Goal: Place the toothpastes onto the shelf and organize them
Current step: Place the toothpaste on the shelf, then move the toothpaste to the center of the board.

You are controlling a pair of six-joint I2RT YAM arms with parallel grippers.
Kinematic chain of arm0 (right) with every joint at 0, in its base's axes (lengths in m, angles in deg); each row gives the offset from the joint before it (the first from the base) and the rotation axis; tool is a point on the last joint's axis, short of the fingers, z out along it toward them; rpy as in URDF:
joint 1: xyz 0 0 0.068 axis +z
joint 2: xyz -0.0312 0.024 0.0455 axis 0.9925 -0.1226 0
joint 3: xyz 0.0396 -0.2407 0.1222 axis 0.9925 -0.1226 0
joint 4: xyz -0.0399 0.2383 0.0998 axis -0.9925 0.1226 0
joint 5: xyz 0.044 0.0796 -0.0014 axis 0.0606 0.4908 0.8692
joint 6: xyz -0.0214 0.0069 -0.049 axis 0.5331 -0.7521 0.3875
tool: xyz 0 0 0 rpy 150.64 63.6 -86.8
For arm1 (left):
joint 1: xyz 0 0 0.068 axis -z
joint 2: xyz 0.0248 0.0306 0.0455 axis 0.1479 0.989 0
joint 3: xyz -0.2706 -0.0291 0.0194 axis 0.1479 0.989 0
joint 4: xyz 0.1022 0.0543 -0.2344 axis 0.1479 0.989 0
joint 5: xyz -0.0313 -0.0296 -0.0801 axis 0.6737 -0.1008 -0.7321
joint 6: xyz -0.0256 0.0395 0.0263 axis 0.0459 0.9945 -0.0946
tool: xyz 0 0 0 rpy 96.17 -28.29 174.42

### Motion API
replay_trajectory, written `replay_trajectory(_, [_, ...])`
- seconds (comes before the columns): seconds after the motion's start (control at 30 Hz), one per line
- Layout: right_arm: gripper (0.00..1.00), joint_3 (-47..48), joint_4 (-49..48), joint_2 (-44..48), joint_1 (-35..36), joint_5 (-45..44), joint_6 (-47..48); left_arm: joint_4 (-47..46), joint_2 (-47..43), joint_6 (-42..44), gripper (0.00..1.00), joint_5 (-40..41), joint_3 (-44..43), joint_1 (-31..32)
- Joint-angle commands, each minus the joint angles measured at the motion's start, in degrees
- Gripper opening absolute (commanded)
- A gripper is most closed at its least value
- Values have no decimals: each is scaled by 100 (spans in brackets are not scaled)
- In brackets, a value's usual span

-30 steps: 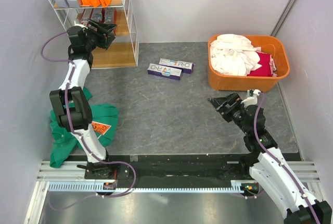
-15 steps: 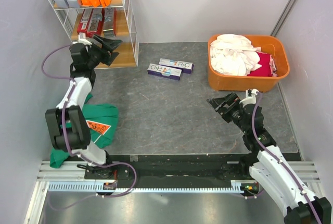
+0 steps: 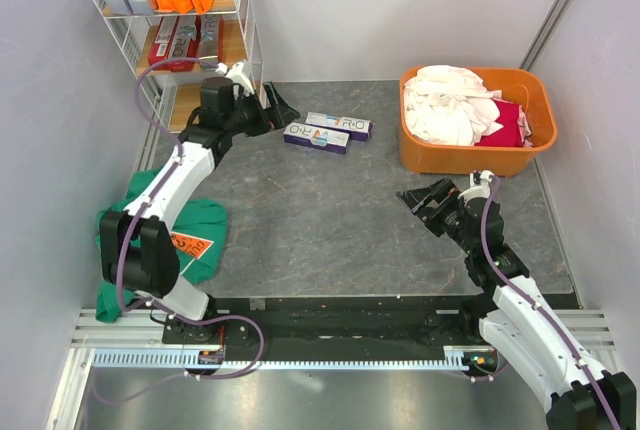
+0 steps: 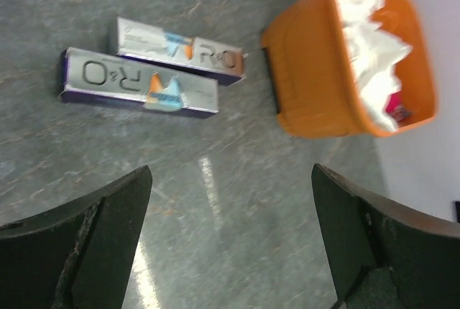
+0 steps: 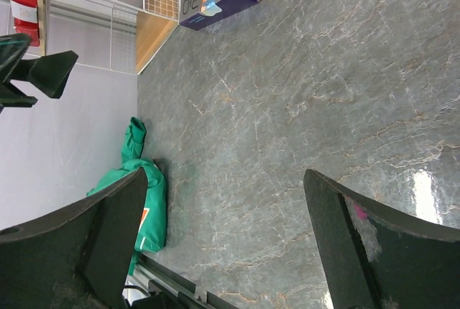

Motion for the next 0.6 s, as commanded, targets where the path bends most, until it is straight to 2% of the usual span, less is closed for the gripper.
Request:
replay_trajectory(0.0, [98, 49, -143, -45, -23, 30, 109, 872, 330, 1319, 100, 1005, -737, 391])
replay_trajectory(0.2, [98, 23, -143, -54, -31, 30, 117, 1784, 1148, 1988, 100, 1946, -1862, 954])
replay_trajectory(0.57, [98, -12, -152, -194, -40, -14, 188, 2630, 3019, 1849, 100, 2140, -3943, 1279])
